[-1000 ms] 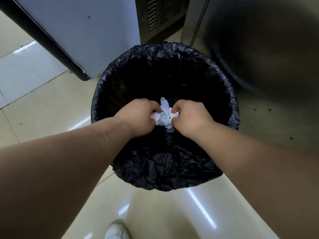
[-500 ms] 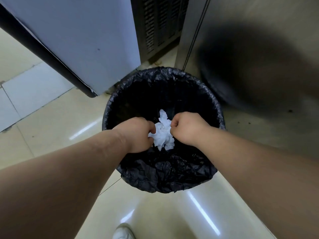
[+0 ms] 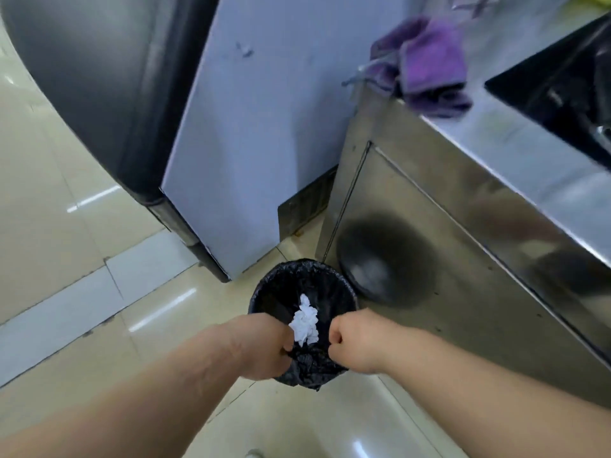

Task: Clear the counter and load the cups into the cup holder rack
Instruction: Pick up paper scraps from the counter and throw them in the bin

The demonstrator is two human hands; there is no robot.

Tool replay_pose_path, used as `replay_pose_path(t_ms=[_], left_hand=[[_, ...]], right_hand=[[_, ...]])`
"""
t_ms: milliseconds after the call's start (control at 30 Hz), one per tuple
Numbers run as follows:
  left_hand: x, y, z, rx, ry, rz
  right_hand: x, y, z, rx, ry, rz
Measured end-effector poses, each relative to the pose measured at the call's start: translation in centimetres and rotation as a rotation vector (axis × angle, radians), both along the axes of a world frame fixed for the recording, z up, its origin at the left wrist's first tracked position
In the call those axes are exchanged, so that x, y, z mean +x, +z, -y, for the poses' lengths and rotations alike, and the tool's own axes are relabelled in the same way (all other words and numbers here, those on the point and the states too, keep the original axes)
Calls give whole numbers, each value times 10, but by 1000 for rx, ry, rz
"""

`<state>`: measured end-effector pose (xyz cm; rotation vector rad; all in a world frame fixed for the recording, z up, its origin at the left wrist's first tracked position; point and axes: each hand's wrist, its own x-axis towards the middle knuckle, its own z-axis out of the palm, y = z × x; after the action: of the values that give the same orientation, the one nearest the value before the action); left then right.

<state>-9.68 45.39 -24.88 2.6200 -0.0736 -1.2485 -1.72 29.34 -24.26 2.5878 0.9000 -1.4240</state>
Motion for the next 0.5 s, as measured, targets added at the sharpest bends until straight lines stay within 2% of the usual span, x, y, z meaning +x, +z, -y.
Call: replay_pose_path(t_ms=[100,233,400,500], left_hand=[[-25,72,13,16,-129,11],[-54,159,29,-36,-121,114],[-70,227,49,-78,-142,222],[-68,256,68,-133,-156,283]], right_hand=[[-22,75,12,-5,29,21],[-49,178,40,25,26,83],[-76,255,88,57,65,228],[-92,278,121,53,64,321]])
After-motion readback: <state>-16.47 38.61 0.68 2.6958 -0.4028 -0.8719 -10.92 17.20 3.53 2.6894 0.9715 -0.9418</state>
